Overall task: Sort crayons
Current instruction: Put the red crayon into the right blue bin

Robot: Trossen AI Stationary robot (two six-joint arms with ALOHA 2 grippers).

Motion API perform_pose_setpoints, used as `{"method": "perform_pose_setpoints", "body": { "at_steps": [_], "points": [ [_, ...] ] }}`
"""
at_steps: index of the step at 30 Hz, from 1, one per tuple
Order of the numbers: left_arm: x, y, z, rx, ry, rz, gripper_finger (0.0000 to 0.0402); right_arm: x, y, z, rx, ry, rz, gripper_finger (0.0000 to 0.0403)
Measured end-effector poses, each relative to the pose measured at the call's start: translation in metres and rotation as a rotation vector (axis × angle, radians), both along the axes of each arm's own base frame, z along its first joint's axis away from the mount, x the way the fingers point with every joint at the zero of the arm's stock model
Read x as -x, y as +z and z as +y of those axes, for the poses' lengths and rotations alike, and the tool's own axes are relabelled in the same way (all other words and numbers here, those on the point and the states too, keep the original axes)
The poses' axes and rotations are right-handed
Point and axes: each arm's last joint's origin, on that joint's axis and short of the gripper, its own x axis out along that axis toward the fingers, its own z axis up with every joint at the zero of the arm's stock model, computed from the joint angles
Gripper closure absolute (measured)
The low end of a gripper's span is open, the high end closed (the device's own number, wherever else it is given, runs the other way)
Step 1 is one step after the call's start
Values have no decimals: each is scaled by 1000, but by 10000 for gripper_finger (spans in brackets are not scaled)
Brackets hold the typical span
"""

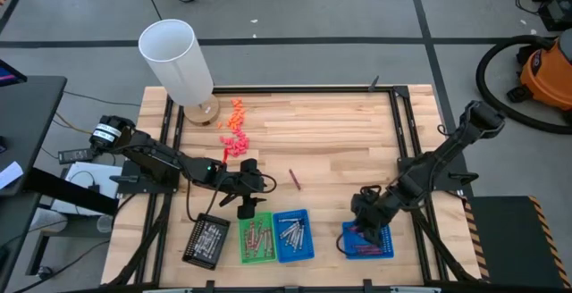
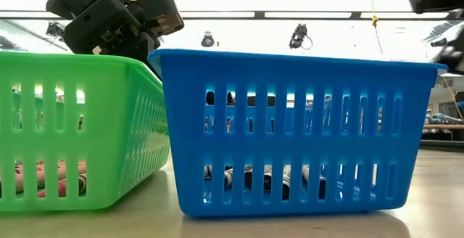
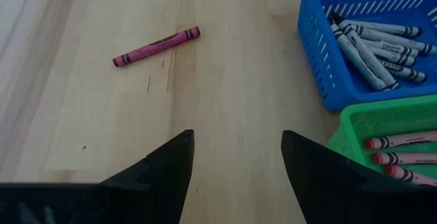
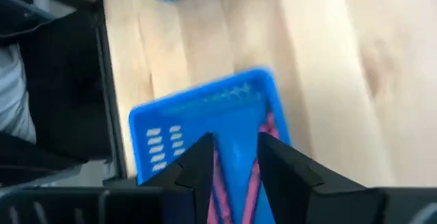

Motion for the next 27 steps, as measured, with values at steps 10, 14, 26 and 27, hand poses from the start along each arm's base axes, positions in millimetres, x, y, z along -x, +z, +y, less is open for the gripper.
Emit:
{"method": "perform_pose_setpoints", "body": {
  "at_steps": [10,14,26,27],
  "points": [
    [0,0,0,0,0,-2,170,-31,-4,-27,188,-56,-161,283],
    [0,0,0,1,0,-5,170,-50,-16,-37,267,-87,-199,284],
    [0,0,0,24,22,0,170,-115,-39,-56,539,-168,-221,303],
    [1,0,0,21,23,8,170,-122,-39,-58,546,-170,-224,301]
  ]
}}
